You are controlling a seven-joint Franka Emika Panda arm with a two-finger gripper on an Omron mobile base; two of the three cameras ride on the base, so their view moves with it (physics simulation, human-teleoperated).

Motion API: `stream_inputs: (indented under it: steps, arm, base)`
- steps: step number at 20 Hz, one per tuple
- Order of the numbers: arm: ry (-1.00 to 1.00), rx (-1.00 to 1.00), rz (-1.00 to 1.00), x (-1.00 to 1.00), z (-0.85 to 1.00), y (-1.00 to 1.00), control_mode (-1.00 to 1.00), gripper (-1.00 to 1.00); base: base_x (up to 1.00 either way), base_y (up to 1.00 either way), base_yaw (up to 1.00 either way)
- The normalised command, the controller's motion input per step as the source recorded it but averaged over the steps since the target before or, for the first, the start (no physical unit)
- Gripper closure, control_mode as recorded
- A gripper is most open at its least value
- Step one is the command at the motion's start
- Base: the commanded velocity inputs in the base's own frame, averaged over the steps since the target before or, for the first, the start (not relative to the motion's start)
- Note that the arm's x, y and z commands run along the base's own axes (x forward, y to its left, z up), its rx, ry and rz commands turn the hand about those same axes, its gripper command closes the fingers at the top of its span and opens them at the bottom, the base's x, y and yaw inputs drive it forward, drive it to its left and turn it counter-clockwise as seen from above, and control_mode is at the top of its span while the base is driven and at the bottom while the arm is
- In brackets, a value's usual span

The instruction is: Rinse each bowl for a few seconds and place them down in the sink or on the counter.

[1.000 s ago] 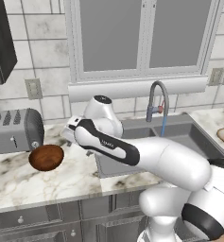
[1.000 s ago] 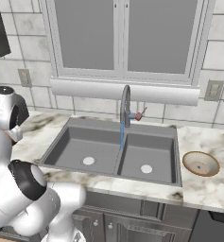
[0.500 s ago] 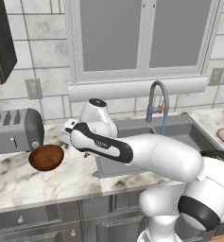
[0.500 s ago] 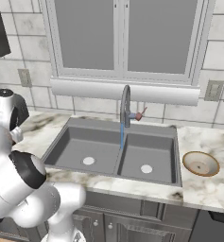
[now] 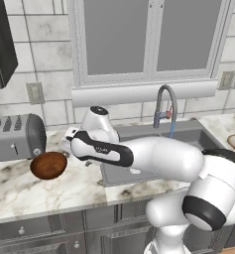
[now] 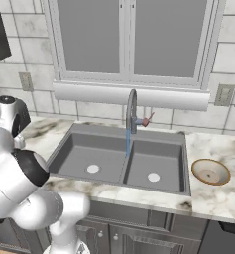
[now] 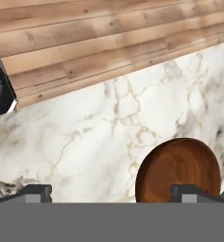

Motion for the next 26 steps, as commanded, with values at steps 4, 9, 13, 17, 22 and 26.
stream_inputs:
  steps: [4, 9, 13, 17, 22, 26]
  arm:
    - [-0.02, 0.0, 0.02, 0.12, -0.15, 0.06, -1.0, -1.0]
    - [-0.02, 0.0, 0.02, 0.14, -0.16, 0.08, -1.0, -1.0]
    - [-0.03, -0.01, 0.02, 0.13, -0.16, 0.12, -1.0, -1.0]
    - [-0.04, -0.01, 0.01, 0.11, -0.2, 0.16, -1.0, -1.0]
    - [-0.03, 0.0, 0.01, 0.14, -0.23, 0.14, -1.0, -1.0]
    - [-0.02, 0.0, 0.01, 0.16, -0.23, 0.07, -1.0, -1.0]
  base:
    - [0.0, 0.0, 0.0]
    - [0.0, 0.0, 0.0]
    - [0.0, 0.0, 0.0]
    - [0.0, 0.0, 0.0]
    - [0.0, 0.0, 0.0]
    - [0.0, 0.0, 0.0]
